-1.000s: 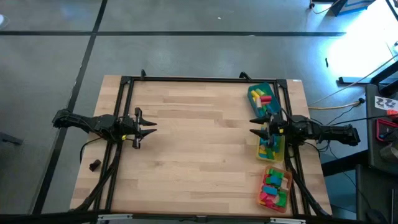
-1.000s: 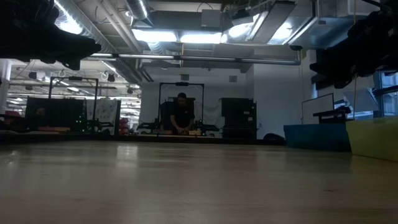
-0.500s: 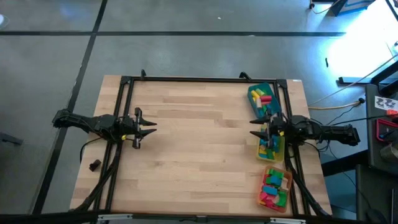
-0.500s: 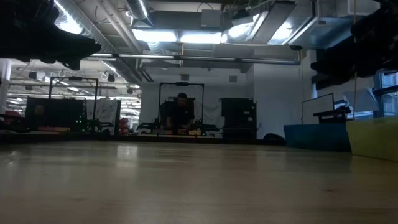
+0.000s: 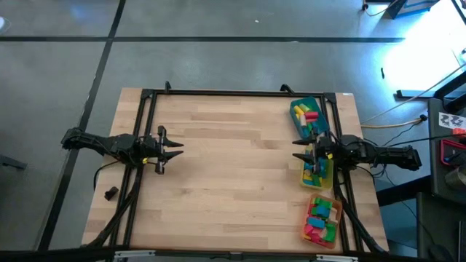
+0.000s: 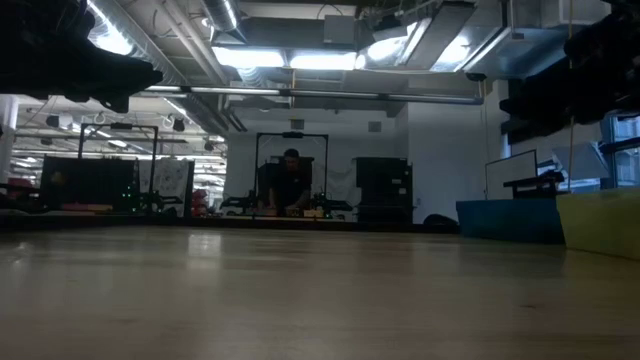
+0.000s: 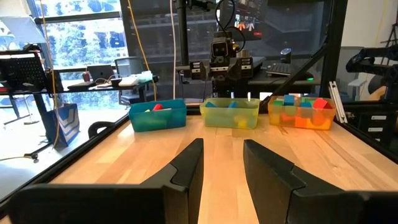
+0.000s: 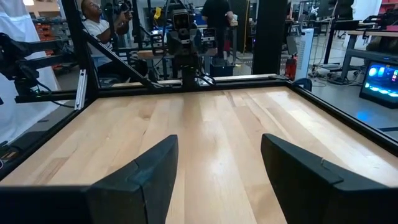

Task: Sort blocks by size
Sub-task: Return to Home Position

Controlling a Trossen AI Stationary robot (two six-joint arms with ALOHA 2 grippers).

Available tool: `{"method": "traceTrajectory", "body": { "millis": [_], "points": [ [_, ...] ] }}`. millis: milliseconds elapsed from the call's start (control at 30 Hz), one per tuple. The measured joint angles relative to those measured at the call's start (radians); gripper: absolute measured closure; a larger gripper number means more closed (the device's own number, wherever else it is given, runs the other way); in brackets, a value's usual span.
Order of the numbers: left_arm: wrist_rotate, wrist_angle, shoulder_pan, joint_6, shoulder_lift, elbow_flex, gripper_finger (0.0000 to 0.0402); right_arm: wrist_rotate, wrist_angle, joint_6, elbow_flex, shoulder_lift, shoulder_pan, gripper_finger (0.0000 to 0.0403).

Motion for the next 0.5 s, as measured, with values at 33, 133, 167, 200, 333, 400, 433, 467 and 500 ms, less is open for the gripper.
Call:
{"method": "traceTrajectory", "body": {
  "millis": [33, 133, 167, 200, 333, 400, 433, 467, 500],
  "points": [
    [0.0, 0.0, 0.0, 0.0, 0.0, 0.0, 0.0302, 0.0, 0.0, 0.0, 0.0, 0.0, 0.0, 0.0171],
    [0.0, 0.0, 0.0, 0.0, 0.0, 0.0, 0.0302, 0.0, 0.001, 0.0, 0.0, 0.0, 0.0, 0.0171],
    [0.0, 0.0, 0.0, 0.0, 0.0, 0.0, 0.0302, 0.0, 0.002, 0.0, 0.0, 0.0, 0.0, 0.0171],
    [0.0, 0.0, 0.0, 0.0, 0.0, 0.0, 0.0302, 0.0, 0.003, 0.0, -0.001, 0.0, 0.0, 0.0171],
    [0.0, 0.0, 0.0, 0.0, 0.0, 0.0, 0.0302, 0.0, 0.005, 0.0, -0.001, 0.0, 0.0, 0.0171],
    [0.0, 0.0, 0.0, 0.0, 0.0, 0.0, 0.0302, 0.0, 0.006, 0.0, -0.001, 0.0, 0.0, 0.0171],
    [0.0, 0.0, 0.0, 0.0, 0.0, 0.0, 0.0302, 0.0, 0.006, 0.0, -0.001, 0.0, 0.0, 0.0171],
    [0.0, 0.0, 0.0, 0.0, 0.0, 0.0, 0.0302, 0.0, 0.006, 0.0, -0.001, 0.0, 0.0, 0.0171],
    [0.0, 0.0, 0.0, 0.0, 0.0, 0.0, 0.0302, 0.0, 0.006, 0.0, -0.001, 0.0, 0.0, 0.0171]
  ]
}}
